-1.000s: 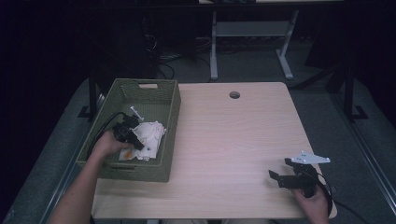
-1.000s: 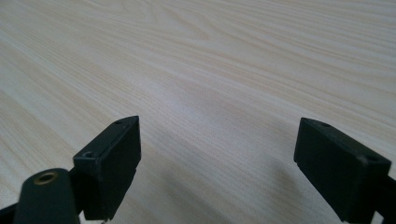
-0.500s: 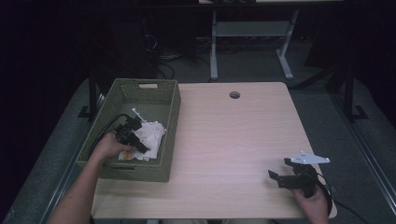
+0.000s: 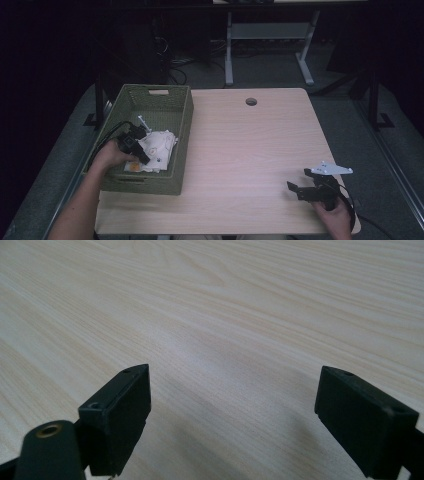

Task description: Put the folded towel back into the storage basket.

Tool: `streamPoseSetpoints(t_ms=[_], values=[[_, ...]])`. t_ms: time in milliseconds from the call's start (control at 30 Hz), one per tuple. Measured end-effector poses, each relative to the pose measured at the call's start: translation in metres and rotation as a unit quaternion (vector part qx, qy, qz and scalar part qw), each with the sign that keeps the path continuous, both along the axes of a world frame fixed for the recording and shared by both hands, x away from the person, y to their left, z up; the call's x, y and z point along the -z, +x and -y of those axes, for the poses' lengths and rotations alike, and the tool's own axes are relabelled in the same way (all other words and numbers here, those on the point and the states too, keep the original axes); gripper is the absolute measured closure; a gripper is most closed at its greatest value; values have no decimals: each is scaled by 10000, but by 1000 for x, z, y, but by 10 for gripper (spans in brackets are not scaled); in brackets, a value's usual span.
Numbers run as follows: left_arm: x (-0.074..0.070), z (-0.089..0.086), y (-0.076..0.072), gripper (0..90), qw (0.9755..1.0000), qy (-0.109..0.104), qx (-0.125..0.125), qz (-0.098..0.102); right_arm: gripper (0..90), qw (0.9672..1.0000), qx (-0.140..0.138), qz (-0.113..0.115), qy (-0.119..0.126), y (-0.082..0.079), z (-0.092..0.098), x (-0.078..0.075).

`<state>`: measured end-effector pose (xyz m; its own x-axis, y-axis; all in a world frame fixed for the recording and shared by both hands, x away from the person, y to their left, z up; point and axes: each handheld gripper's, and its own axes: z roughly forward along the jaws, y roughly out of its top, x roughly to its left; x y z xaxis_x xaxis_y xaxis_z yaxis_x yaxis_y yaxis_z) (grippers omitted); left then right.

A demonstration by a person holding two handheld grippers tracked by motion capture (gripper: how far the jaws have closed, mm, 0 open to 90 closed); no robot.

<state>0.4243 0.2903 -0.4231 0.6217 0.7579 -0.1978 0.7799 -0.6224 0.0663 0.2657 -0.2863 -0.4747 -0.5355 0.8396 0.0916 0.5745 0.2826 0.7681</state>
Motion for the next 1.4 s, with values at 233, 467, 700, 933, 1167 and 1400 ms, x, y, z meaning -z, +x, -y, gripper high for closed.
streamPoseSetpoints(t_ms=[233,467,700,933,1167,1400], values=[[-8,-1,0,788,9996,-170,-88,210,145,10000,-31,2,-21,2,-1,1],[-21,-5,-1,775,9967,-565,-274,517,145,10000,-56,3,-13,1,-2,0],[-36,-2,-9,745,9928,-838,-309,799,144,9999,-124,-9,-28,2,-5,1],[-49,1,-16,731,9889,-1015,-401,1009,145,9998,-210,35,-36,1,-8,-1],[-63,9,-20,728,9867,-1091,-365,1152,144,9995,-286,102,-5,1,-7,-2],[-76,24,-25,716,9828,-1274,-301,1300,145,9993,-335,129,34,1,-6,-3]])
